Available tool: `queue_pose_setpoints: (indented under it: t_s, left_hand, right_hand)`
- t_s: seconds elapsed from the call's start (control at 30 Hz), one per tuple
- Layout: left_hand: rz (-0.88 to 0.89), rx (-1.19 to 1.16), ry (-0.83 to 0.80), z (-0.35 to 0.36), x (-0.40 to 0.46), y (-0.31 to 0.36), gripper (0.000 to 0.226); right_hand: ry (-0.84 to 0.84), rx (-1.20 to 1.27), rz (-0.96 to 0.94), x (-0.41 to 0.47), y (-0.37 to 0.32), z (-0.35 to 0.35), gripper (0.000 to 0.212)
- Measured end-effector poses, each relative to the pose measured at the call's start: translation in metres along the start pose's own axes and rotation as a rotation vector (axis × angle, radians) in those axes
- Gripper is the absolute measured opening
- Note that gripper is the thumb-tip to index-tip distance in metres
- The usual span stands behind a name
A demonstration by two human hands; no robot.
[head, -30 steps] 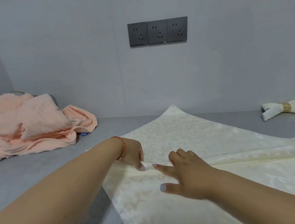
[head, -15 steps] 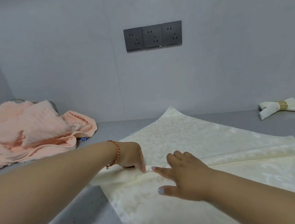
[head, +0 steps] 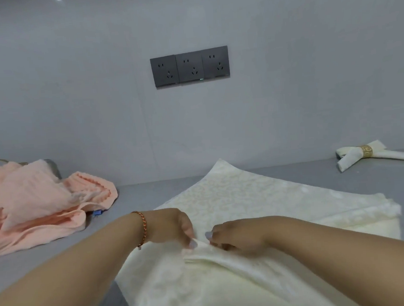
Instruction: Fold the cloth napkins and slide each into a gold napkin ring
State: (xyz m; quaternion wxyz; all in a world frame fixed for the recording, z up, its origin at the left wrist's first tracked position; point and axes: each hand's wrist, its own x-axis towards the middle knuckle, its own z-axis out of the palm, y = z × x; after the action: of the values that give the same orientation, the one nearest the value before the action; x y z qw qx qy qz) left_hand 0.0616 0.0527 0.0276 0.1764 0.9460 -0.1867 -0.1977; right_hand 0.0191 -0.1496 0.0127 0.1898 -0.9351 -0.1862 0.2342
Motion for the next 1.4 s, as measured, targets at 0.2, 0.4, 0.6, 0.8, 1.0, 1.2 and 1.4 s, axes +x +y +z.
queue_pose_setpoints:
  t_s: [0.2, 0.4, 0.6, 0.8, 1.0, 1.2, 1.4]
  left_hand:
    - [0.199, -0.742, 0.053, 0.033, 0.02, 0.016, 0.007]
    - [0.191, -0.871, 0.105, 0.053, 0.026, 0.022, 0.024]
    - [0.125, -0.771, 0.091, 0.053, 0.03, 0.027, 0.016]
    - [0.062, -0.403, 0.069, 0.051, 0.037, 0.042, 0.016]
    - [0.039, -0.263, 0.071, 0.048, 0.04, 0.052, 0.018]
    - [0.09, -0.232, 0.345, 0.062, 0.036, 0.052, 0.016]
    - [0.338, 0.085, 0.746, 0.103, -0.007, 0.056, 0.037]
  right_hand:
    - [0.028, -0.053, 0.095, -0.01, 0.006, -0.02, 0.032]
    - [0.094, 0.037, 0.103, -0.006, 0.009, -0.023, 0.018]
    - [0.025, 0.166, 0.172, -0.003, 0.016, -0.031, 0.024]
    - [-0.004, -0.305, 0.341, -0.002, 0.034, -0.027, 0.043]
    - [0.077, -0.246, 0.225, -0.01, 0.038, -0.022, 0.04]
    - [0.143, -0.204, 0.182, -0.005, 0.049, -0.01, 0.028]
    - [0.177, -0.275, 0.233, 0.0, 0.044, -0.002, 0.035]
